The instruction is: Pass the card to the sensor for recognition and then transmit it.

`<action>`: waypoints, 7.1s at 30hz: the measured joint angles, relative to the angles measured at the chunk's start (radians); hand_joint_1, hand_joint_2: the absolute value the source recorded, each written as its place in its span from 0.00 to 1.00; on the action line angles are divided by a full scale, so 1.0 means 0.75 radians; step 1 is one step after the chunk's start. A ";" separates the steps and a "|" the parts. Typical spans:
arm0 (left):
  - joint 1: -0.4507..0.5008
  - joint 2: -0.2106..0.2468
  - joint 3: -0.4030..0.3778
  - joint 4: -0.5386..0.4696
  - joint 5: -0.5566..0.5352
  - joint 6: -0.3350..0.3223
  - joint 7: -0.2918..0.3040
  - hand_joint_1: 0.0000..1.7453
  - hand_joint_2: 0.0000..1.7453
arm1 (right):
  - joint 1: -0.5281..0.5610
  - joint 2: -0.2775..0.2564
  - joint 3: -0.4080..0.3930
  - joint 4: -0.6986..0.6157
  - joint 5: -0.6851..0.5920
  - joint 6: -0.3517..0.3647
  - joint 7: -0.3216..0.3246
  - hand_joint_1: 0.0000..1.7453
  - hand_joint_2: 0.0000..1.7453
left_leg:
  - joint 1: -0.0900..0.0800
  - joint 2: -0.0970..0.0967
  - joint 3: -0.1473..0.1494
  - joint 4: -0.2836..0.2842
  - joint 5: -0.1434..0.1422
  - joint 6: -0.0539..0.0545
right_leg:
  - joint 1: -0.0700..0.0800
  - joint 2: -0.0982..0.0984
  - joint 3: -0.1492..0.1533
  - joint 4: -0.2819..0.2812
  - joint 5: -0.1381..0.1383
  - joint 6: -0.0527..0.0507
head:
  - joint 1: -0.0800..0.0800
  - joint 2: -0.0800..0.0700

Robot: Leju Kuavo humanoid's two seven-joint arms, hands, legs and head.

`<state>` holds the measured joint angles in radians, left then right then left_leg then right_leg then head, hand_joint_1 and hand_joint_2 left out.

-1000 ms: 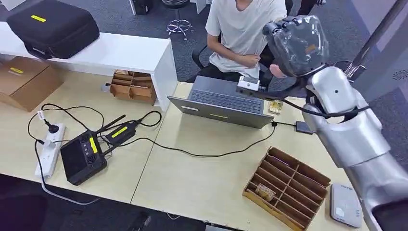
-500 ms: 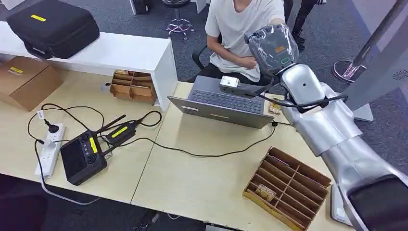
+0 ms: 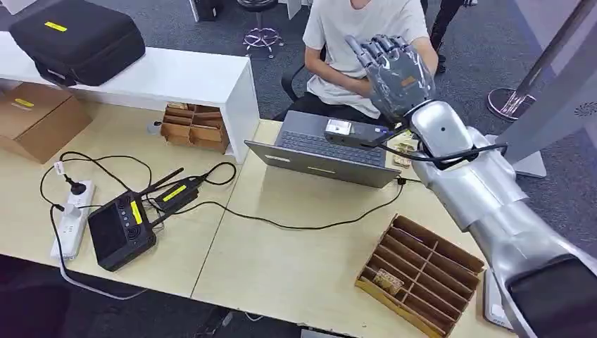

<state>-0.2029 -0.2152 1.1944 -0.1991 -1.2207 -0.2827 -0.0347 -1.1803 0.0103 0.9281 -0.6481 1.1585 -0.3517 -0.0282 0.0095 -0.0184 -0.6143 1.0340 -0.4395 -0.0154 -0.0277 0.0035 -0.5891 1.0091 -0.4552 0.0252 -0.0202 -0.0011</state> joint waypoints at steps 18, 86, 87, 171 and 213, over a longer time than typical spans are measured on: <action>0.009 0.004 0.003 0.000 0.037 0.029 0.006 0.00 1.00 | -0.075 -0.095 -0.002 0.086 0.014 0.107 0.129 0.00 1.00 | 0.000 -0.005 -0.002 0.001 0.000 0.000 | 0.000 -0.005 -0.001 -0.001 0.000 0.000 | 0.000 0.000; 0.168 0.140 0.181 0.000 0.162 -0.014 0.008 0.00 1.00 | 1.308 -1.028 -0.564 0.537 -0.421 0.291 0.401 0.00 1.00 | 0.000 -0.016 -0.004 0.001 -0.016 0.013 | -0.002 -0.016 0.007 -0.011 -0.012 0.012 | -0.001 0.000; 0.168 0.140 0.181 0.000 0.161 -0.014 0.008 0.00 1.00 | 1.323 -1.002 -0.568 0.540 -0.421 0.289 0.405 0.00 1.00 | 0.000 -0.016 -0.004 0.001 -0.016 0.013 | -0.002 -0.016 0.007 -0.011 -0.012 0.012 | -0.001 0.000; 0.251 0.163 -0.375 -0.060 1.014 0.292 0.116 0.00 1.00 | 1.594 -0.116 -0.933 0.523 -1.114 0.495 0.164 0.00 0.00 | 0.002 -0.006 0.002 0.000 -0.021 0.003 | 0.002 -0.007 0.009 -0.010 -0.018 0.003 | -0.001 0.000; 0.144 0.034 0.098 -0.014 0.460 0.311 0.247 0.00 1.00 | 1.532 -0.046 -1.288 0.598 -1.113 0.554 0.178 0.00 1.00 | 0.002 -0.005 0.004 0.000 -0.023 0.002 | 0.002 -0.006 0.011 -0.009 -0.018 0.003 | 0.000 0.000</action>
<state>-0.0951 -0.1896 1.2681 -0.2098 -0.8759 -0.0491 0.1502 -0.0313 -0.0244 -0.0382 -0.1999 0.3234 0.0639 0.1049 0.0110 -0.0219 -0.6110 1.0340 -0.4565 -0.0141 -0.0260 -0.0008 -0.5807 1.0021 -0.4687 0.0274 -0.0202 -0.0011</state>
